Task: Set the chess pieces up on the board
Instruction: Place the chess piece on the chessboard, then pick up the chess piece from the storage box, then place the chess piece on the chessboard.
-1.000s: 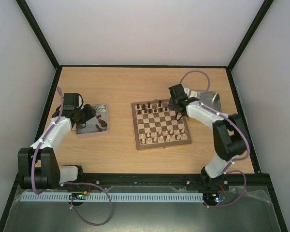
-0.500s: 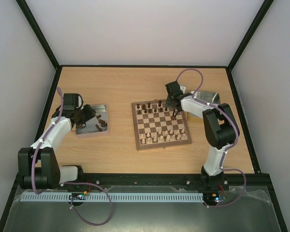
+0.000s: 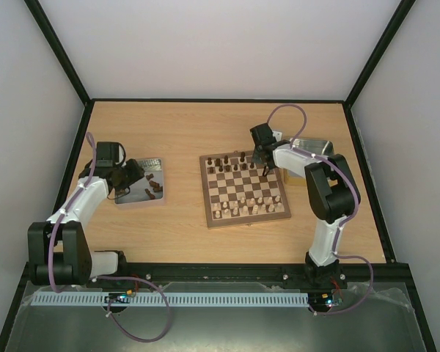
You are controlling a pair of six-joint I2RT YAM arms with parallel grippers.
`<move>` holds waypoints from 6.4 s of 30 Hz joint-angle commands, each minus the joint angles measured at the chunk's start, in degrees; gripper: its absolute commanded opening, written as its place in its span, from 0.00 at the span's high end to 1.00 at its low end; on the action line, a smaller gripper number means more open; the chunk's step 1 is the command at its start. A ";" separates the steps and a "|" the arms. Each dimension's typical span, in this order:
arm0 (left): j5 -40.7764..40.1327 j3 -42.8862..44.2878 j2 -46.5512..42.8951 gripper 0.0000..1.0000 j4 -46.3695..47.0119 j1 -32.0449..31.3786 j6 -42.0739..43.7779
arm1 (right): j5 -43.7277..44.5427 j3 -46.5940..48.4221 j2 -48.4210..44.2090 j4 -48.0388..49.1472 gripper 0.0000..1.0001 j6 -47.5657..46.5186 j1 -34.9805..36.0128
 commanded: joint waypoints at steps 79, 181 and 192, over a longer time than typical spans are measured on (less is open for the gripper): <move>-5.66 0.71 18.14 0.92 12.87 -4.18 -5.31 | -10.08 -9.26 -23.40 1.33 0.50 2.13 -0.33; -5.19 1.79 5.66 0.57 14.99 -24.43 -11.72 | -8.21 -3.10 -7.55 -4.66 0.97 -3.69 1.36; -4.42 1.88 6.28 0.56 14.95 -23.58 -11.81 | -8.01 -0.81 -3.68 -7.12 0.93 -4.25 0.81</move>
